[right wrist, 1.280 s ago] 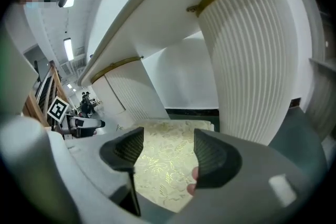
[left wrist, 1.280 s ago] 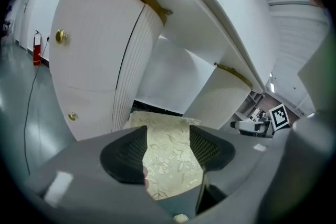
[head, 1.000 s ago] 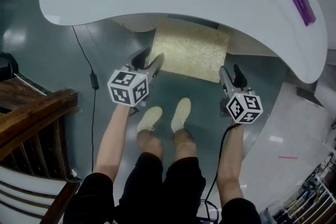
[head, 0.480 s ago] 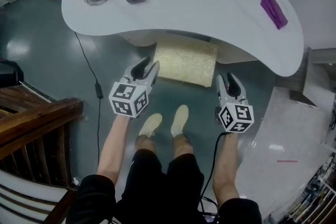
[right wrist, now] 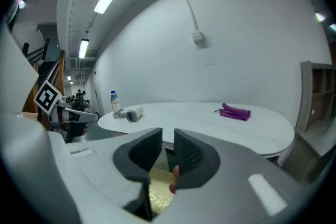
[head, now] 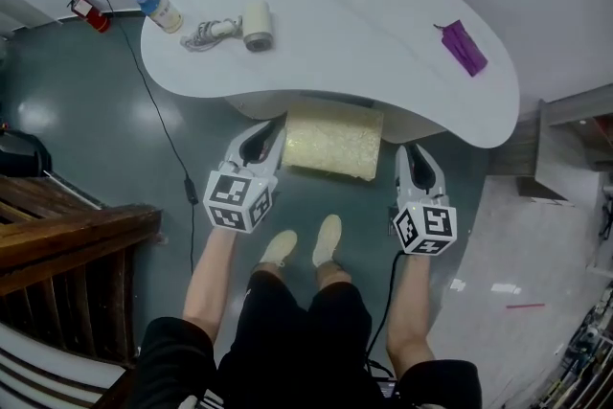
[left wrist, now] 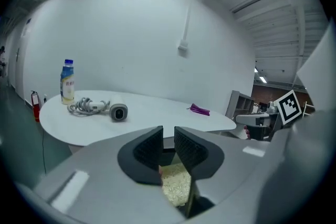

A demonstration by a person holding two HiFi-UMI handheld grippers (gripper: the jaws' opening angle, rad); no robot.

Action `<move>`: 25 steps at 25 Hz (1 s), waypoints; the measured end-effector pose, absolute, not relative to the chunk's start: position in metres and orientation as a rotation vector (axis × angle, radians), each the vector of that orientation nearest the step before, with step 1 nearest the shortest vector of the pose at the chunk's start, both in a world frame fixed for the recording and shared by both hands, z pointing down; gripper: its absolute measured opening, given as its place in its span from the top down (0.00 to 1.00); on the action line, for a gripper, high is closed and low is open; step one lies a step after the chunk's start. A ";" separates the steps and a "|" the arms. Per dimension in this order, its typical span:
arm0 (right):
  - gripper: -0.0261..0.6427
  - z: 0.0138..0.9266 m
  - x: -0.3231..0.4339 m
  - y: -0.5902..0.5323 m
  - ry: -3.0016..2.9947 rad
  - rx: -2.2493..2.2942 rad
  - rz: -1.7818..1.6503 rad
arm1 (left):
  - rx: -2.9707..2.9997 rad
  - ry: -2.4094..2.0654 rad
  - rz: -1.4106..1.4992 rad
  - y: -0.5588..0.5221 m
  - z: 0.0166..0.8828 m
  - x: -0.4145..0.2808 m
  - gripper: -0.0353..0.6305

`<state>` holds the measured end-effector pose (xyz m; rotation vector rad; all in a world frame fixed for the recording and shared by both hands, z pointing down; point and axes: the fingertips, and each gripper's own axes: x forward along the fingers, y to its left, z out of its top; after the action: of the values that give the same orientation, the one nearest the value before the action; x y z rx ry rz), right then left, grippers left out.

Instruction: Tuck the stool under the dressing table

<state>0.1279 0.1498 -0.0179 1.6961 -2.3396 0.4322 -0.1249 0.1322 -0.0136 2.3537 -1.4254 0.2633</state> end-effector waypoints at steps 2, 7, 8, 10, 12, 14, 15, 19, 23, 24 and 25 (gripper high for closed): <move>0.86 -0.041 0.126 0.153 -2.348 1.706 0.407 | 2.371 -1.430 0.262 0.134 -0.034 -0.125 0.85; 0.91 -0.092 0.123 0.163 -2.362 1.728 0.344 | 2.421 -1.455 0.266 0.140 -0.083 -0.124 0.90; 0.91 -0.103 0.122 0.166 -2.366 1.736 0.337 | 2.432 -1.456 0.264 0.143 -0.093 -0.124 0.91; 0.92 -0.125 0.122 0.172 -2.374 1.755 0.323 | 2.450 -1.452 0.255 0.149 -0.113 -0.122 0.92; 0.92 -0.145 0.122 0.177 -2.379 1.774 0.302 | 2.477 -1.452 0.238 0.153 -0.134 -0.120 0.93; 0.93 -0.161 0.122 0.181 -2.382 1.786 0.282 | 2.509 -1.451 0.224 0.157 -0.154 -0.119 0.94; 0.93 -0.168 0.121 0.184 -2.386 1.786 0.276 | 2.523 -1.448 0.219 0.160 -0.163 -0.118 0.94; 0.93 -0.192 0.116 0.197 -2.399 1.782 0.259 | 2.561 -1.437 0.212 0.171 -0.198 -0.116 0.94; 0.93 -0.213 0.111 0.210 -2.432 1.790 0.275 | 2.601 -1.444 0.197 0.182 -0.225 -0.115 0.94; 0.93 -0.217 0.110 0.214 -2.437 1.792 0.271 | 2.610 -1.445 0.195 0.185 -0.229 -0.114 0.94; 0.93 -0.220 0.110 0.217 -2.439 1.794 0.264 | 2.615 -1.444 0.195 0.188 -0.232 -0.114 0.94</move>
<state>0.1097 0.2169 -0.2203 1.7939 -2.4390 0.2638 -0.1137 0.1877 -0.2322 2.6147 -1.4438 0.1947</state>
